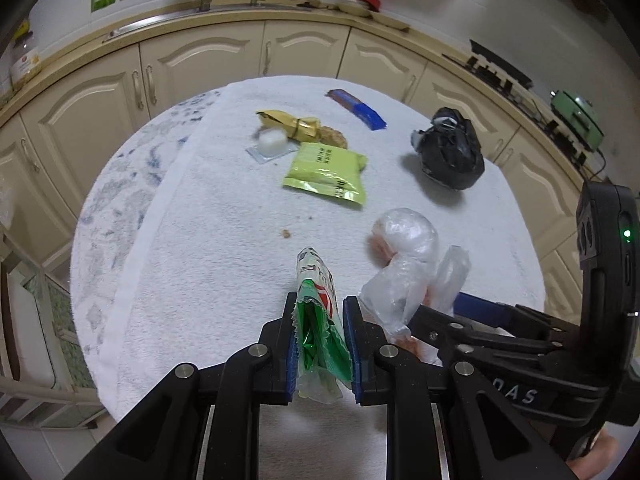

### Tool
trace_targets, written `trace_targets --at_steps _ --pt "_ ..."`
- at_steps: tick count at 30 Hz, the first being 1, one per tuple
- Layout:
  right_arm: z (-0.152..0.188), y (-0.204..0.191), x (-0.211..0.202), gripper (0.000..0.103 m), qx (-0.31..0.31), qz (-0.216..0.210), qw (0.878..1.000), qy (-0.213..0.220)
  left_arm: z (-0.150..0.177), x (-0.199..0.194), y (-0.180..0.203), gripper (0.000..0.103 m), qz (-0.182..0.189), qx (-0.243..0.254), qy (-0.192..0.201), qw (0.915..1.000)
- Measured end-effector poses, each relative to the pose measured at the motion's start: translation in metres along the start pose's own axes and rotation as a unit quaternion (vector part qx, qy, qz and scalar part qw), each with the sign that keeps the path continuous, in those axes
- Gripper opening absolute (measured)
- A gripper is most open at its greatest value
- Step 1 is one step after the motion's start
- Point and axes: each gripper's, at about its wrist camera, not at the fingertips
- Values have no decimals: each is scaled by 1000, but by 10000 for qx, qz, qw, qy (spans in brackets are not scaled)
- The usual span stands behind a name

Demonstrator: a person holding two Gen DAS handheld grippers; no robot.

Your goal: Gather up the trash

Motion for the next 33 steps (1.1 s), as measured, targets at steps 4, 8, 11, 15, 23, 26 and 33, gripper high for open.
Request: trace_targets --at_steps 4,8,11,15,23,26,33 --pt "-3 -20 13 60 -393 212 9990 -93 -1 -2 -9 16 -42 -49 13 10000" --pt "-4 -30 20 29 -665 621 9959 2 -1 -4 -17 16 -44 -84 24 10000" --pt "-5 -22 18 28 -480 368 9982 5 -1 -3 -19 16 -11 -96 10 10000" --pt "-3 -13 11 27 -312 212 9993 1 -2 -3 -15 16 -36 -44 25 10000" --pt "6 7 -15 27 23 198 9996 215 -4 -1 5 16 48 157 28 9999" --pt "10 16 -32 27 112 266 9989 367 -4 -1 21 16 107 303 36 9995" --pt "25 50 -67 27 507 398 9958 655 -2 5 67 16 359 760 -8 9965"
Point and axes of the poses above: each gripper's, at about its wrist camera, not at the fingertips, and x roughly the way its jaws point, y to its right, z to its underside, and after that the axes turned 3 degrees about -z, right-handed
